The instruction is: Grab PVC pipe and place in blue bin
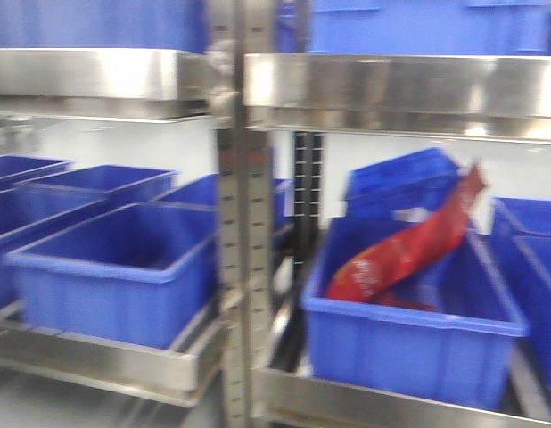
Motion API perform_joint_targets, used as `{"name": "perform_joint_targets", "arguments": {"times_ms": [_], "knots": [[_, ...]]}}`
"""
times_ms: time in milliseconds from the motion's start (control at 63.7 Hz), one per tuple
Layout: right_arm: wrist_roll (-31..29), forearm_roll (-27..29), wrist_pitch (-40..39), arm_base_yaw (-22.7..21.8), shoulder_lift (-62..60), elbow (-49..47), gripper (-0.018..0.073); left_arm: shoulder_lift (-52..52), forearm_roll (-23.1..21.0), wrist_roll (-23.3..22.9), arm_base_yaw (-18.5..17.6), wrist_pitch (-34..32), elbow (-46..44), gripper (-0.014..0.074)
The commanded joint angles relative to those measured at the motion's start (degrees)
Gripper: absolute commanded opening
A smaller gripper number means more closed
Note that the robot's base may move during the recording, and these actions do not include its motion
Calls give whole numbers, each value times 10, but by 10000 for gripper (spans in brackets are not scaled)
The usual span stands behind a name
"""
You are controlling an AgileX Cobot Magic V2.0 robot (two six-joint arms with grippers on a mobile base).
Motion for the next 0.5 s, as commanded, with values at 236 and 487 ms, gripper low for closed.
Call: {"name": "perform_joint_targets", "arguments": {"times_ms": [236,487], "knots": [[-3,-3,-14,0,-3,1,-162,-4,-3,1,-2,-16,-1,-111],[-3,-3,-14,0,-3,1,-162,-4,-3,1,-2,-16,-1,-111]]}}
